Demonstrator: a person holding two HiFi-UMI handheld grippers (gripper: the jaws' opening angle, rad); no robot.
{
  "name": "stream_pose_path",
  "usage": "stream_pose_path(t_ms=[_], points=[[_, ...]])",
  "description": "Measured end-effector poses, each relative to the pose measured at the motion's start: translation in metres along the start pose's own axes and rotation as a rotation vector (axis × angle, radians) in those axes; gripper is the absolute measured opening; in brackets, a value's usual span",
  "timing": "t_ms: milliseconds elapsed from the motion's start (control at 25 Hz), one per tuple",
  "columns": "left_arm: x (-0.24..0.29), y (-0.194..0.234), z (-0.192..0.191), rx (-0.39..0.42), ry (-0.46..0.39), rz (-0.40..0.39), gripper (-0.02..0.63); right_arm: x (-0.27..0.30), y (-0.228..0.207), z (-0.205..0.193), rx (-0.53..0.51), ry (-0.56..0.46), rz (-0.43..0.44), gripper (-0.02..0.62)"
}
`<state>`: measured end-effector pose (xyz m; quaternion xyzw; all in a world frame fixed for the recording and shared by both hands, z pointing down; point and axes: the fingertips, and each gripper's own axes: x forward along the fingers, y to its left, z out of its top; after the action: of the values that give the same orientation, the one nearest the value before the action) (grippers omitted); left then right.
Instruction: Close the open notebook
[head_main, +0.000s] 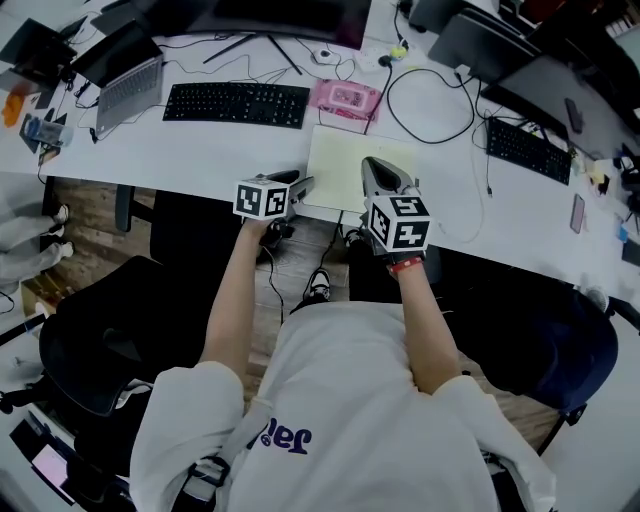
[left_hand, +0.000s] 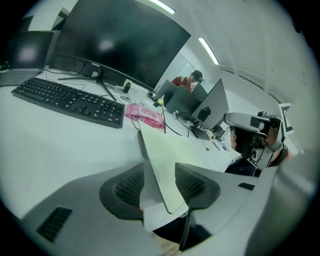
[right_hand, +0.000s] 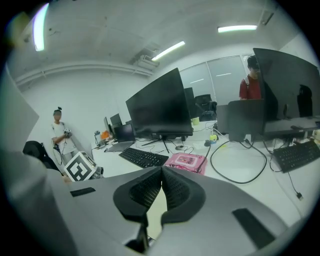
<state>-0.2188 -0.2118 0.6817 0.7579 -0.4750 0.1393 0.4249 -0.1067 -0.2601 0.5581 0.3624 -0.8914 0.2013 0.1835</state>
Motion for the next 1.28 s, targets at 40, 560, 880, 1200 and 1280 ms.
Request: stream_pose_path(t_ms=[40, 560, 880, 1200, 1280], points=[[0.001, 0.001, -0.001, -0.006, 0.005, -0.006, 0.207, 0.001, -0.001, -0.001, 0.007, 0.004, 0.0, 0.015], [0.018, 0.001, -0.014, -0.108, 0.068, -0.099, 0.178, 0.001, -0.012, -0.002, 0.018, 0.008, -0.007, 0.015], [0.018, 0.003, -0.016, -0.147, 0.085, -0.057, 0.072, -0.004, -0.011, 0.004, 0.029, -0.003, 0.004, 0.015], [0.016, 0.0, -0.014, -0.189, 0.088, -0.057, 0.055, -0.014, -0.019, 0.012, 0.045, -0.035, -0.013, 0.015], [0.016, -0.001, -0.014, -0.197, 0.092, -0.058, 0.055, -0.016, -0.021, 0.015, 0.052, -0.042, -0.017, 0.015]])
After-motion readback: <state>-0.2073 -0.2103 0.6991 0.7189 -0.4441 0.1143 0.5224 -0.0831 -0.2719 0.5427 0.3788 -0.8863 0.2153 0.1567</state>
